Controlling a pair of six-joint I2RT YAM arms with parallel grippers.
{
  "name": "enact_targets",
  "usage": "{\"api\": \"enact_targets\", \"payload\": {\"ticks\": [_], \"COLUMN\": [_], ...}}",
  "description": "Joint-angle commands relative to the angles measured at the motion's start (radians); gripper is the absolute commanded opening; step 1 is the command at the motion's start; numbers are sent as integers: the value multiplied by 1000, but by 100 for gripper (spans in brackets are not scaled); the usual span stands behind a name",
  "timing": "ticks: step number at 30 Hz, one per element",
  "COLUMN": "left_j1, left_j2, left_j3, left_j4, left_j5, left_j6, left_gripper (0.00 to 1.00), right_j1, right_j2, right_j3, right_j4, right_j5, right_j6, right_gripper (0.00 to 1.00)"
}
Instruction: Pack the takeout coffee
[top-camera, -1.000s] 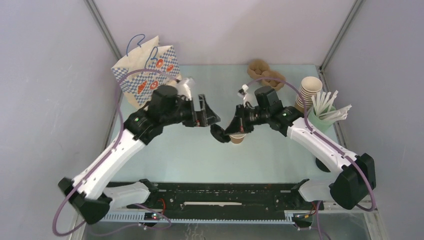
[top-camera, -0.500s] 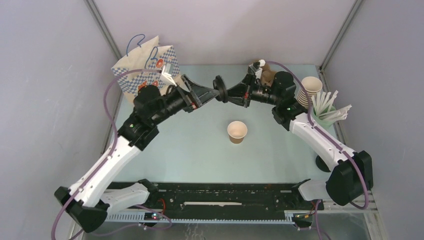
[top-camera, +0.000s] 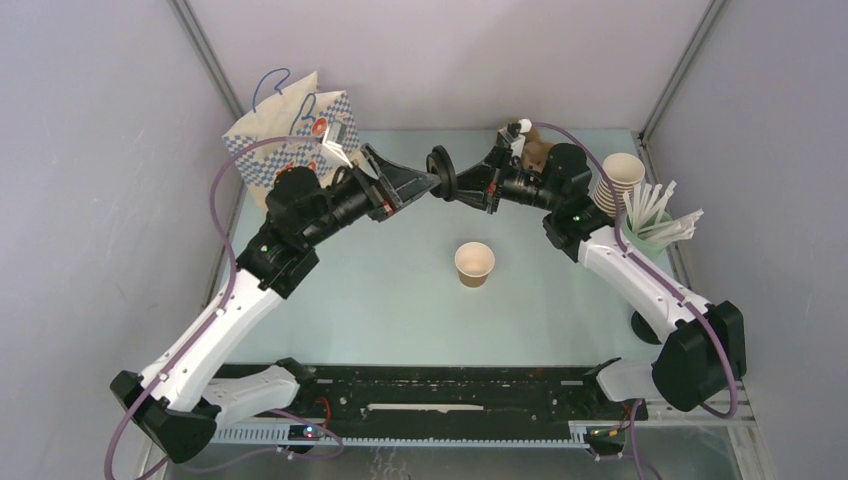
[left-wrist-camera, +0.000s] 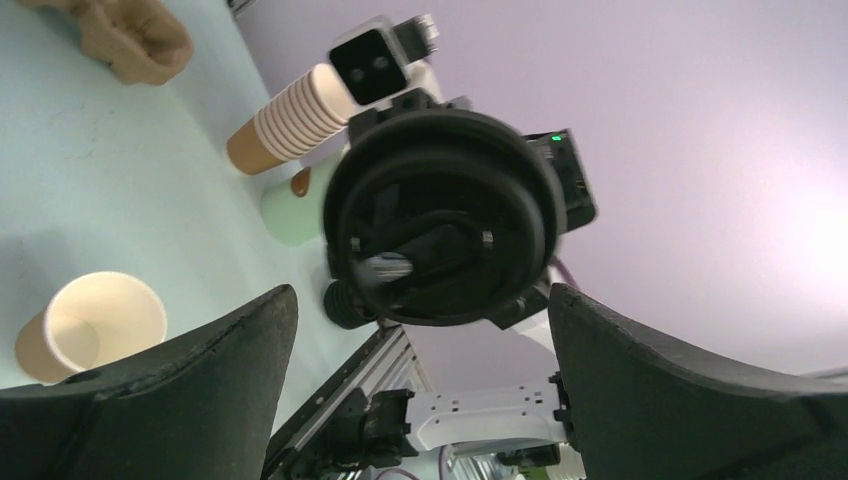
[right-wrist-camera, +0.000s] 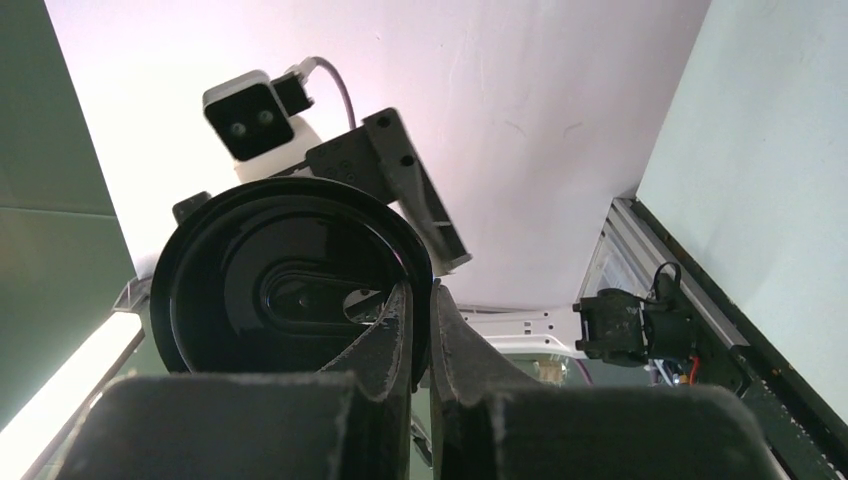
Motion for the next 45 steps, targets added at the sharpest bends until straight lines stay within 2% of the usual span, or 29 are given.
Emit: {"api": "enact_targets", "payload": {"ticks": [1, 6, 18, 29, 36, 45], "left_j1": [0, -3, -7, -31, -32, -30], "left_j2": [-56, -43, -47, 0, -11, -21], "left_j3": [12, 6, 37, 60, 63, 63], "left_j4": [110, 171, 23, 65, 60, 55], "left_j5": [26, 38, -25, 8, -14, -28], "left_j6": [-23, -42, 11, 5, 15, 17], "left_gripper": [100, 100, 100, 100, 100, 86], "right_j1": [14, 31, 15, 34, 42, 46], "right_j2": [-6, -1, -21, 13, 14, 10], "right_j3": [26, 26, 18, 18, 18, 17], "right_j4": [15, 9, 47, 90, 44, 45], "right_j5": [21, 20, 20, 13, 13, 7], "right_j6": [-5, -11, -2, 19, -18, -19], "right_gripper": [0, 0, 0, 0, 0, 0]}}
